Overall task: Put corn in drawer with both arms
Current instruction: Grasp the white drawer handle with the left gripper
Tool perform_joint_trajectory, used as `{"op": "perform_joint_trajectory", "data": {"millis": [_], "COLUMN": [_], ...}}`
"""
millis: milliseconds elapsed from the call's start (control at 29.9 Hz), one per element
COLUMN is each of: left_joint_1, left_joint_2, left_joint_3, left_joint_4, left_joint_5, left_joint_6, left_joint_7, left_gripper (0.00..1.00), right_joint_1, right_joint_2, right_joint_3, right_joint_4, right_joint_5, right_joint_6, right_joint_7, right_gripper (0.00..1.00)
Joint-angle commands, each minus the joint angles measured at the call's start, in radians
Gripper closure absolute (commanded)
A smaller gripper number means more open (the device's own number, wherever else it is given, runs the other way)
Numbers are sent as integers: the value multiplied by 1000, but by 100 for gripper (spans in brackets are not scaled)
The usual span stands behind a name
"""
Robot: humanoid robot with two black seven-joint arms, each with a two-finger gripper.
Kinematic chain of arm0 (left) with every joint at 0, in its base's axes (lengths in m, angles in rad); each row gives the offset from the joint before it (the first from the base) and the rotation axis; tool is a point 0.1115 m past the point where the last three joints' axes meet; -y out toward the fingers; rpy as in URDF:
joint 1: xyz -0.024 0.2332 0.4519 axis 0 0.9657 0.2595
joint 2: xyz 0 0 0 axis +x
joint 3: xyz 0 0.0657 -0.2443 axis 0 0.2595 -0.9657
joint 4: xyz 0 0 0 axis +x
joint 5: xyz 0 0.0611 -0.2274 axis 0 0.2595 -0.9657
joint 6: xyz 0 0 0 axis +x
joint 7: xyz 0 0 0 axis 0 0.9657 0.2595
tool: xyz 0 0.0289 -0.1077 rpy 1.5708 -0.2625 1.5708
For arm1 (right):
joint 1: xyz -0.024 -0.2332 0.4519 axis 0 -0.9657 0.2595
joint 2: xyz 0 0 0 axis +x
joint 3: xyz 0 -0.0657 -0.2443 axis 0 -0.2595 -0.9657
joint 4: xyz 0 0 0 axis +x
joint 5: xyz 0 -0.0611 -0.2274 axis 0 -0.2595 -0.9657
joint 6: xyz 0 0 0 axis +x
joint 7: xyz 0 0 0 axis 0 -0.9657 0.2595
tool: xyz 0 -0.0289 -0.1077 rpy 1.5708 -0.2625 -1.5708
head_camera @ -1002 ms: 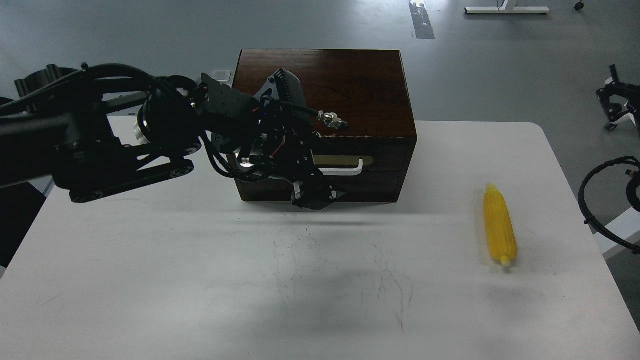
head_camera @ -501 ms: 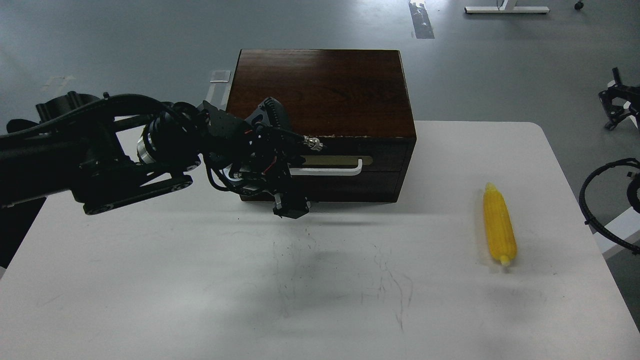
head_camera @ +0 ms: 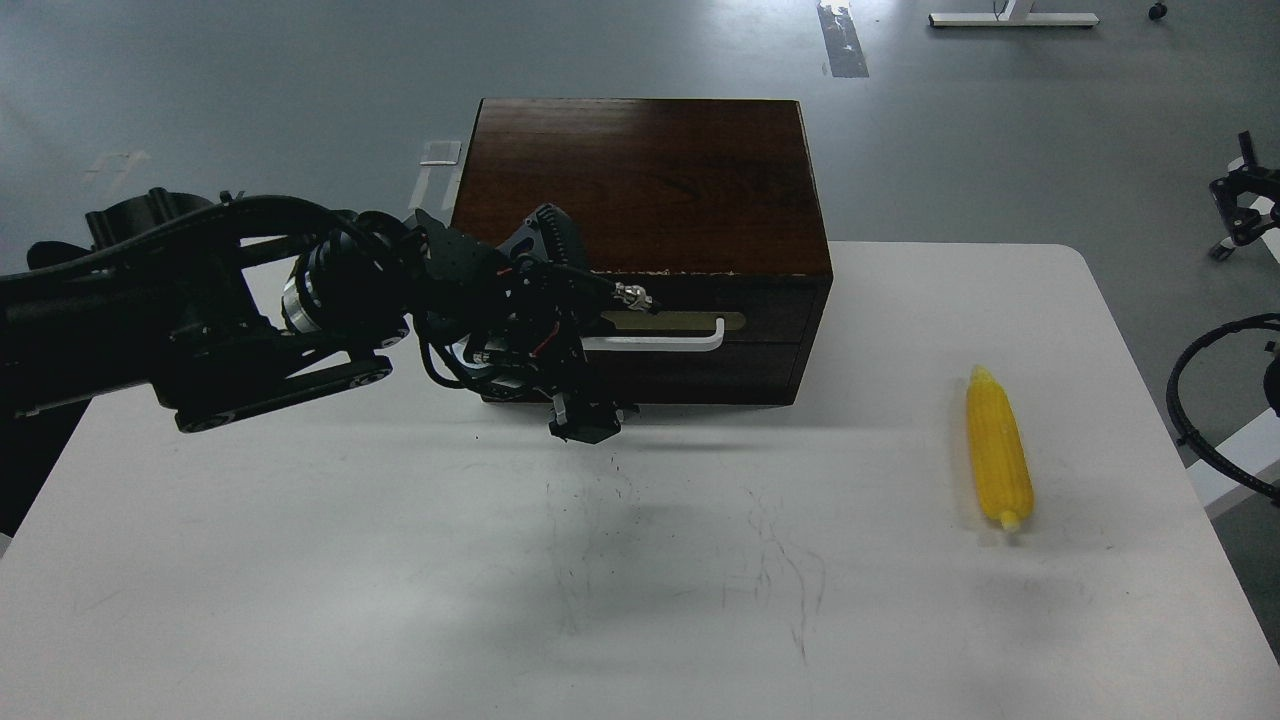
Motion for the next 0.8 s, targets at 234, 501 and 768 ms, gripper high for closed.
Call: {"op": "perform_joint_trajectory", "data": {"millis": [234,501,768], "left_joint_1": [-1,-1,-10], "left_joint_2": [-3,-6,-10], "left_joint_3": [0,0,0], "left_joint_4": [-2,-3,-48], "left_joint_5": [0,-4,-20], "left_joint_6": [0,0,0], "left_joint_7": [-34,-73,-108], "left_gripper": [19,42,42], "right_joint_1": [-3,-3,-4], "right_joint_2": [-1,-2,1], "right_joint_3": [0,0,0], "right_joint_4": [-13,-18,-36], "right_joint_5": [0,0,0], "right_joint_6": [0,0,0], "right_joint_7": [-1,-1,4], "right_gripper": [0,0,0]}}
